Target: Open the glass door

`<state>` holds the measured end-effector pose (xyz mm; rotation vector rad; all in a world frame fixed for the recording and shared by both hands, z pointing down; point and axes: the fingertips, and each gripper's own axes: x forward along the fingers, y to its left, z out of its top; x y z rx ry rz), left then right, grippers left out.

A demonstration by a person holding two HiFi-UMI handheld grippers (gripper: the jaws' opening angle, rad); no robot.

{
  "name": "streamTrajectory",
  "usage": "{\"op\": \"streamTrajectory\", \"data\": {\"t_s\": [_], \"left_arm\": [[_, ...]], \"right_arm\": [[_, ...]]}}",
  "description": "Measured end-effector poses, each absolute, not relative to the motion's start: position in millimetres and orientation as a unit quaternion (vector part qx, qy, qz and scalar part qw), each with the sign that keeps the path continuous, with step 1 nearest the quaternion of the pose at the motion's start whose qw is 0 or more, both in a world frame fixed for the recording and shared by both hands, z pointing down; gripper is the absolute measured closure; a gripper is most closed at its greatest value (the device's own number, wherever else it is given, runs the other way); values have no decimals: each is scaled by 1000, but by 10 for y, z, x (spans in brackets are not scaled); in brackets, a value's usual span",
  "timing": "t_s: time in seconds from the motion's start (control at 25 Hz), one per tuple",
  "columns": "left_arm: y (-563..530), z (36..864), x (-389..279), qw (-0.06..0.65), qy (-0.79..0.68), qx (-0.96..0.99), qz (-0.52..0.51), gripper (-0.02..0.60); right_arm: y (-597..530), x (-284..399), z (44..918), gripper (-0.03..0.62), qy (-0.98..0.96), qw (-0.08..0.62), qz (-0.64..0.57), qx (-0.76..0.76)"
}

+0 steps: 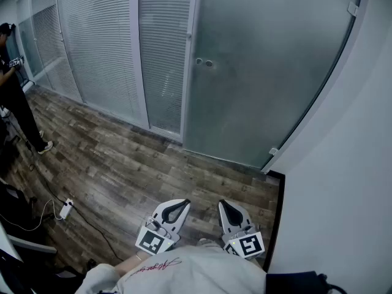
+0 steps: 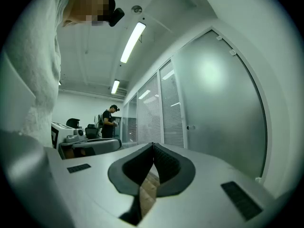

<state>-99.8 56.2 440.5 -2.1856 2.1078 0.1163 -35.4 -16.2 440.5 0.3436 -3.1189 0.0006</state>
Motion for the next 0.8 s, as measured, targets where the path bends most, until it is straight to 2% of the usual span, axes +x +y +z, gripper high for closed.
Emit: {"op": "streamTrajectory", "data": {"t_s": [0.48,0.8], "left_arm": [[648,4420,-1047,49,694,-717,36,558],[666,4417,-1130,43,697,-715,40,558]], "right_arm": [[-63,-422,4437,576,-994,7,-3,105],[-117,-451,4350,574,-992,-15,12,123]]}}
